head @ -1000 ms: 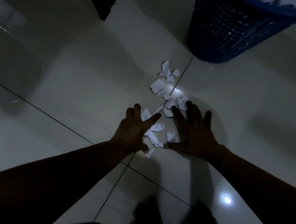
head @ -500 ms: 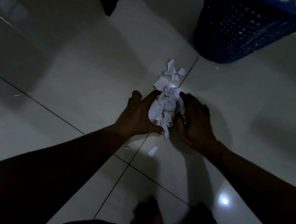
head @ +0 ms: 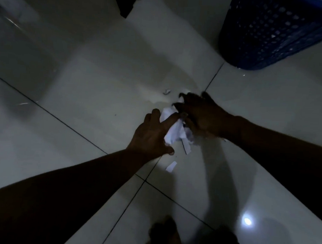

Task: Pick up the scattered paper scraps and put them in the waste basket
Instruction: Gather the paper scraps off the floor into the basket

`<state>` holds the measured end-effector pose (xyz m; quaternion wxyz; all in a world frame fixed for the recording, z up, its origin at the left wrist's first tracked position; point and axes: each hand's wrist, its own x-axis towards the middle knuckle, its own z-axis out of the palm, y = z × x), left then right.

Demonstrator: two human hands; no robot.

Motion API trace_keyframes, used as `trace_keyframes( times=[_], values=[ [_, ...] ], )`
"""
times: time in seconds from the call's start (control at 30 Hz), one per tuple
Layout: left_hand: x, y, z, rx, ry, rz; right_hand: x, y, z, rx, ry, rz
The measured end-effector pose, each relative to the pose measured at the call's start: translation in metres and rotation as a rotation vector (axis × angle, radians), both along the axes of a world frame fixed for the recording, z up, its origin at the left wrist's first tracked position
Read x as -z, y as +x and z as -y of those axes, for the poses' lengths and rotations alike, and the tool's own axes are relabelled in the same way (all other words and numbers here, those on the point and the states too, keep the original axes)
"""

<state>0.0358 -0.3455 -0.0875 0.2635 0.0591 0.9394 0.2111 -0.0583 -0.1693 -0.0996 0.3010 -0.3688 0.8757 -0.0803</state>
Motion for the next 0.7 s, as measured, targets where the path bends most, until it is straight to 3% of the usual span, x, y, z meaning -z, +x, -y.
trace_keyframes(
  times=[0.13,0.3,0.53,0.7],
  values=[
    [0.001,-0.012,0.004,-0.091,0.143,-0.036,0.005,0.025,-0.036,0.217,-0.282,-0.117],
    [-0.009,-0.02,0.003,-0.138,0.226,0.041,0.016,0.043,-0.034,0.179,-0.073,-0.092],
    [-0.014,-0.032,0.021,-0.469,0.236,0.19,0.033,0.071,0.019,0.101,-0.142,-0.22],
    [-0.016,-0.031,0.022,-0.593,0.248,0.226,0.035,0.079,0.021,0.138,-0.274,-0.376]
  ],
)
